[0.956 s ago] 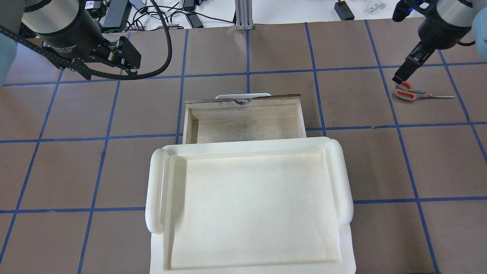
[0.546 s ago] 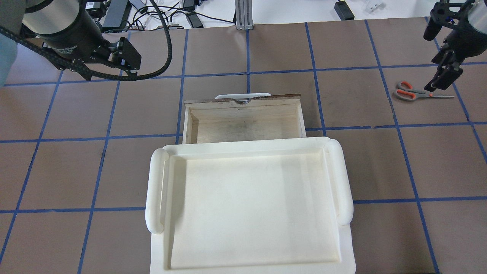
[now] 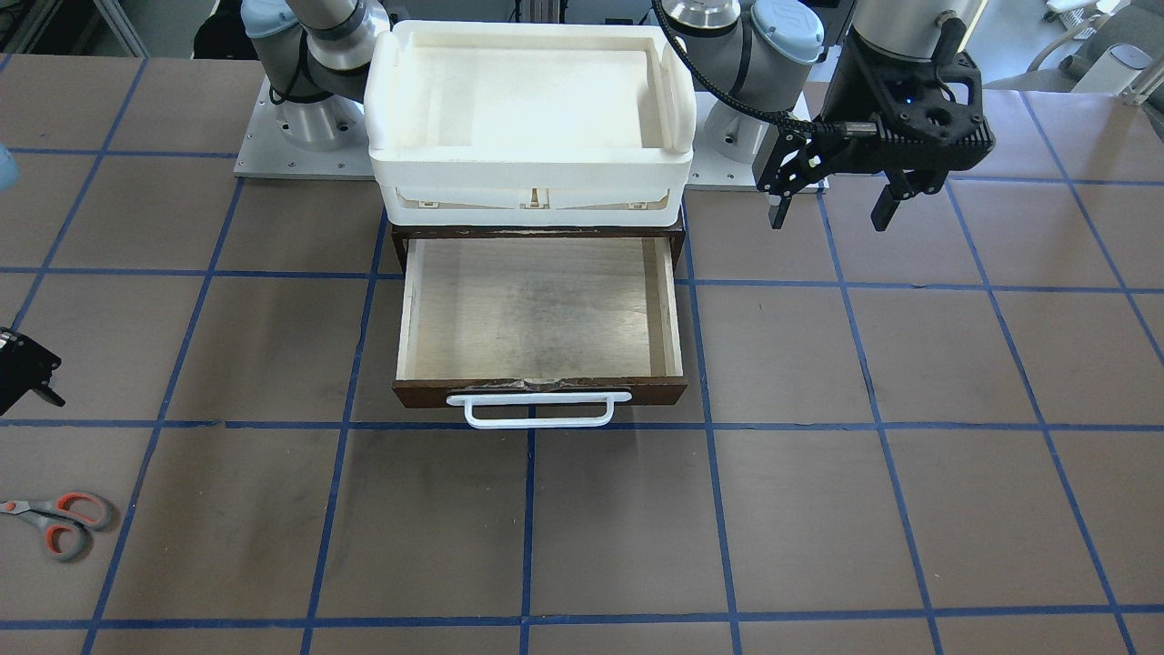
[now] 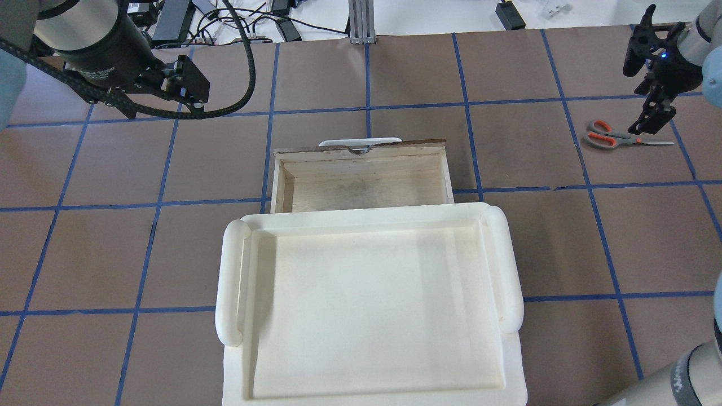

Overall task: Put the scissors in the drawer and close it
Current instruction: 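Lower the right gripper over the scissors handles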

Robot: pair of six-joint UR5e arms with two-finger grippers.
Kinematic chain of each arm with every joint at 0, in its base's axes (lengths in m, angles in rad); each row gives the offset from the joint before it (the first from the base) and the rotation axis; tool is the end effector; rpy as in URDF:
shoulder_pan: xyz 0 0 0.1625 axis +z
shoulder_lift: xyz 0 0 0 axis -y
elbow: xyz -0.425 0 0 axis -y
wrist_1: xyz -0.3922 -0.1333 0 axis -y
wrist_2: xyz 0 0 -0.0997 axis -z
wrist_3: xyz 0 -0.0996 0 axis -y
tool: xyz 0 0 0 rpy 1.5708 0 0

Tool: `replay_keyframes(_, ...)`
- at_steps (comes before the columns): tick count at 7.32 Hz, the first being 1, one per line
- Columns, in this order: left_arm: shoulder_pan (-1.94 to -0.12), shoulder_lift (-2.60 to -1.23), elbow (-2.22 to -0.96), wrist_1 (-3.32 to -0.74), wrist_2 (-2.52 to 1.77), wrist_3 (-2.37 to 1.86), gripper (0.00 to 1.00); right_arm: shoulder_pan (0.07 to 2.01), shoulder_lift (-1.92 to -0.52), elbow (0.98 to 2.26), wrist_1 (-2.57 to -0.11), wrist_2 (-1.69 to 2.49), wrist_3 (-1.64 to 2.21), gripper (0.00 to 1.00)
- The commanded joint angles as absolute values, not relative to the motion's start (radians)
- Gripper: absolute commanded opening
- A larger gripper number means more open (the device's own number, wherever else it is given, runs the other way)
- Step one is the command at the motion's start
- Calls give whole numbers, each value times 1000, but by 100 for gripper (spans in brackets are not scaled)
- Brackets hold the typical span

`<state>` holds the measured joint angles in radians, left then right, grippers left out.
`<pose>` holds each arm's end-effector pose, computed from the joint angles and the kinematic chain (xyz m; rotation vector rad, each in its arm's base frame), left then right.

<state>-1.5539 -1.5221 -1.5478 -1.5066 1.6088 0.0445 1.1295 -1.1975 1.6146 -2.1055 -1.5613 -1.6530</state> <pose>-0.1213 -0.4849 0.5300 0.0387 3.0923 -0.2085 -0.1452 -0.6218 0.3121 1.7335 -2.5007 0.1021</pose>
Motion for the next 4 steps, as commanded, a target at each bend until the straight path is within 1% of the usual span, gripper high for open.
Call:
replay_keyframes(1,-1554,-1526,-1548,-1506,1605,43,100,1123,-1106,1611,-2247,-1577,-1797,100)
replay_keyframes(4,-1554,-1526,-1548,-1506,1605,43,100,1034,-1039,1603,-2252,-1508,-1896,100)
